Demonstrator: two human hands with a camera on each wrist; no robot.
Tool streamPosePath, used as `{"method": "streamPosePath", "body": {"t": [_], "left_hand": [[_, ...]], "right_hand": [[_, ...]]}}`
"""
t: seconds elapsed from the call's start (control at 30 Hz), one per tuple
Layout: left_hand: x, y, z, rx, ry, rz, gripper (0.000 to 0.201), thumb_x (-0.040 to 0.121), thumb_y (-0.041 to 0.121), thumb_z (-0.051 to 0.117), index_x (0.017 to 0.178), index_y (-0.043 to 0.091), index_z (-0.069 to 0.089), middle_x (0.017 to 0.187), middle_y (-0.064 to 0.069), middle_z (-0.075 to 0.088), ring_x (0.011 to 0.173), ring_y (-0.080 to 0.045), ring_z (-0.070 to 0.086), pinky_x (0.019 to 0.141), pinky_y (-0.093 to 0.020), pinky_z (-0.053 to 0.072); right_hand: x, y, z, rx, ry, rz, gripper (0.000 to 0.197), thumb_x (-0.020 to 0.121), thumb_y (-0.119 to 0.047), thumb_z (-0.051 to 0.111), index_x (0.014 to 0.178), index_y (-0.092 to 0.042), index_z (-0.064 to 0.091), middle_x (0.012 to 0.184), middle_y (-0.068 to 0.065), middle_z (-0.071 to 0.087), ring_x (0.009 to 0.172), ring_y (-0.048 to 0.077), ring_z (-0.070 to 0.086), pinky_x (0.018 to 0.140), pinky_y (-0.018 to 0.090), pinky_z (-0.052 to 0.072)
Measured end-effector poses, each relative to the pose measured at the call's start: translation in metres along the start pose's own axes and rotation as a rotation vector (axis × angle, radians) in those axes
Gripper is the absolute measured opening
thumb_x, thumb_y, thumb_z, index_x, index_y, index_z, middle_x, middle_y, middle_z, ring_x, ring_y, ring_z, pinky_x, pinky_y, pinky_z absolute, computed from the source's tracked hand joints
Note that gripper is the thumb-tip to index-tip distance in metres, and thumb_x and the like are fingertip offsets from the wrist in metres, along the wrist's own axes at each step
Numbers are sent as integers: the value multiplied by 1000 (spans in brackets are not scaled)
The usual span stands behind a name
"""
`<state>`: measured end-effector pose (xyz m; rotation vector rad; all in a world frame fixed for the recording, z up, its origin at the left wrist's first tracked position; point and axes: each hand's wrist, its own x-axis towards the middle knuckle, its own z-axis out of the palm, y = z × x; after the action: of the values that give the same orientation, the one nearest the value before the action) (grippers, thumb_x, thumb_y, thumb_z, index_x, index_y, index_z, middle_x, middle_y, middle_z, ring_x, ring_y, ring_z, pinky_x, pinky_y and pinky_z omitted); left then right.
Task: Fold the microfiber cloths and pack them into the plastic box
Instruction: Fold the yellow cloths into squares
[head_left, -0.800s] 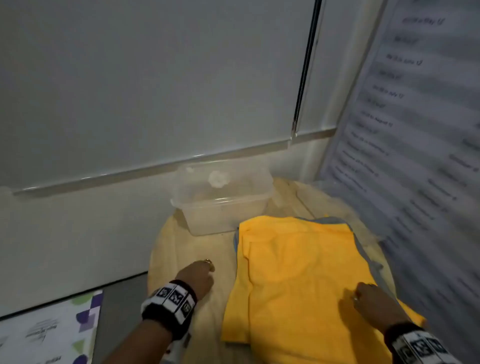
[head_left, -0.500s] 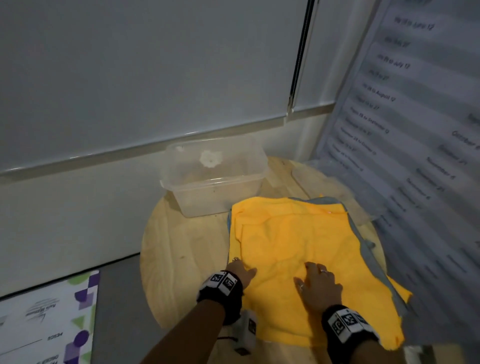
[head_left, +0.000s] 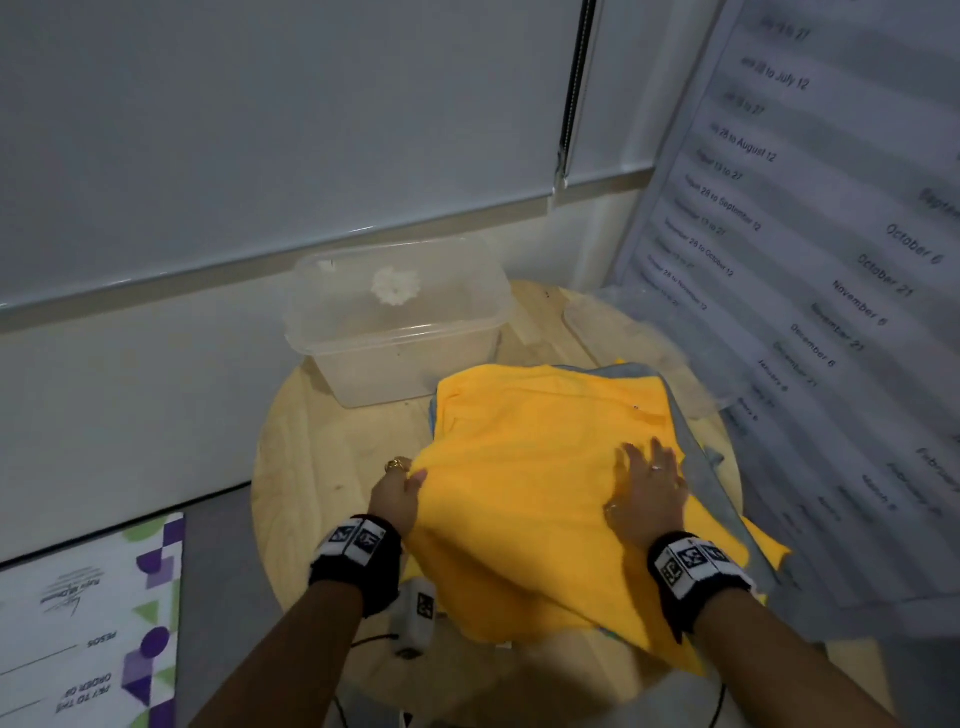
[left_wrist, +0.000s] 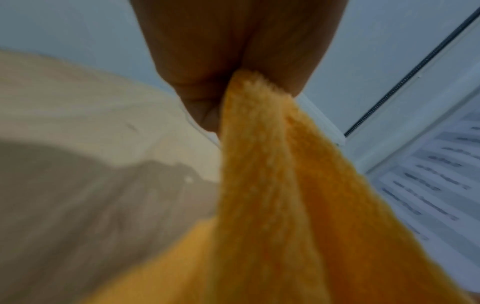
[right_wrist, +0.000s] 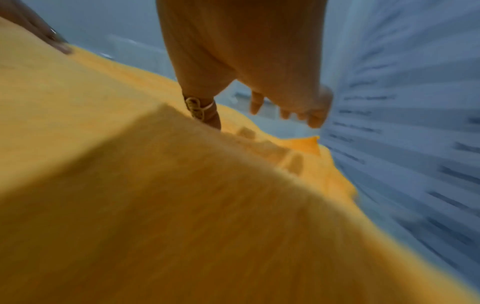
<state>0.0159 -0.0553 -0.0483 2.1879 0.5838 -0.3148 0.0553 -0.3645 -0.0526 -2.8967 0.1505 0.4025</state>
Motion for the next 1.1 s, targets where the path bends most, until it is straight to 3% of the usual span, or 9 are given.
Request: {"method": "streamPosePath", "body": {"t": [0.17,0.23,0.33,0.5,0.6,0.7,0.83,1.0,1.1], "left_hand": [[25,-17,-70,115,196,18,30,98,25,44,121,6,50,101,-21,64,85,-28,58,75,-32,41],[34,-23,-85,124,310,48,39,95,28,49,130,11,44,111,-22,58,95,-32,57,82,-38,44],[25,-42,-68,152,310,-175,52,92,31,53,138,12,35,137,-20,37,121,-40,41,97,-48,40],[-29,-86,3,383,-254,-525,60,96,48,37,134,2,40,136,-16,49,117,-30,54,91,-35,45],[-53,-94,38,43,-546,-745,78,83,72,35,126,8,50,119,-12,64,95,-27,66,85,-35,53],[-48,-85,43,-236,-403,-736,61,91,57,41,106,0,57,97,-17,69,86,-30,65,93,-46,51],[-23,-63,21,-159,-42,-491,56,96,39,43,134,-1,37,131,-21,49,111,-37,55,88,-38,49],[-1,-33,-23,-163,177,-367,55,99,38,36,126,-9,42,124,-29,51,112,-40,52,92,-44,45],[8,-17,-67,-248,171,-331,63,97,45,37,132,-7,42,133,-27,48,118,-39,49,90,-38,41]], "right_hand": [[30,-84,-9,88,8,-455,29,90,-13,48,118,-13,58,140,9,43,137,26,29,106,37,30],[49,-116,-10,168,-1,-505,28,91,-10,47,118,-9,57,133,11,47,126,28,40,100,37,37],[75,-152,-4,154,-83,-454,38,93,-15,49,130,-8,46,138,15,40,125,31,40,99,39,39],[101,-172,6,-118,-234,-286,60,91,-43,53,137,-12,33,144,13,33,130,34,34,103,47,30],[110,-170,9,-50,-223,-218,50,88,-45,56,127,-16,42,132,10,47,124,33,39,98,46,30],[114,-164,10,83,-228,-231,22,94,-36,51,107,-18,50,117,12,57,112,33,47,84,43,28],[112,-153,0,158,-225,-256,5,98,-22,42,97,-18,45,104,9,62,106,34,51,84,43,28],[109,-150,-14,296,-224,-235,26,100,-25,36,119,-8,41,117,12,59,110,35,51,97,45,30],[111,-143,-31,532,-249,-237,20,99,-32,40,110,-16,42,97,2,53,101,30,49,91,42,38]]}}
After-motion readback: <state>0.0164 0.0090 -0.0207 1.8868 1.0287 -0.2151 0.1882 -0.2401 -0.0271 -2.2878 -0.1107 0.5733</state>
